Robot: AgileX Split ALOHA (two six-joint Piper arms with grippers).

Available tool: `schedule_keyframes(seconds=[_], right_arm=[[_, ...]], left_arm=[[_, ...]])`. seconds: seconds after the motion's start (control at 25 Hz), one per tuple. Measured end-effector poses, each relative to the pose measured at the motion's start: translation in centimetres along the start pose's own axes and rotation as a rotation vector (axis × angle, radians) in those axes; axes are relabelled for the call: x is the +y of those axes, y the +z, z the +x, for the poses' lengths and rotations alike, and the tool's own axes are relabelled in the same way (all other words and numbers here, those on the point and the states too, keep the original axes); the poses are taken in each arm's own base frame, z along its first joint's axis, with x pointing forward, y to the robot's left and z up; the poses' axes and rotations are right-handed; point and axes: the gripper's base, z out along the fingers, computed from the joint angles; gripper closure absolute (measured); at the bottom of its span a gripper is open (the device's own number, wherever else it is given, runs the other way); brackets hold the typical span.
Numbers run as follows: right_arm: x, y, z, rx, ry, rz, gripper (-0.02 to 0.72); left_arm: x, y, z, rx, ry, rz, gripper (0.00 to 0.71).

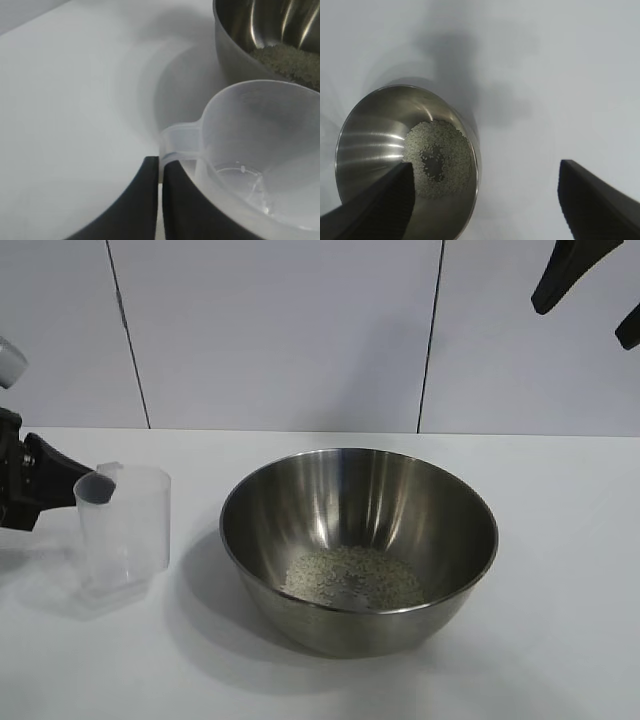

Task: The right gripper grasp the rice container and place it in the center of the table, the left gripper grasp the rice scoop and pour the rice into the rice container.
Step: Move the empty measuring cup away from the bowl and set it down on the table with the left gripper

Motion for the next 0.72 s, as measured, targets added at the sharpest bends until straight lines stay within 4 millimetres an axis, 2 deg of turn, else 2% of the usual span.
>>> schedule_keyframes(seconds=[0.28,0.72], right_arm=[[0.0,0.0,0.0,0.0,-0.007,0.0,0.156],[0.06,0.0,-0.03,-0.004,-0.009,-0.006,0.156]], left_arm=[[0.68,0.89,0.95,0.032,-0.005,-0.004,0.701],[0.9,0.93,1.15,0.055,-0.004,-0.021,0.693]])
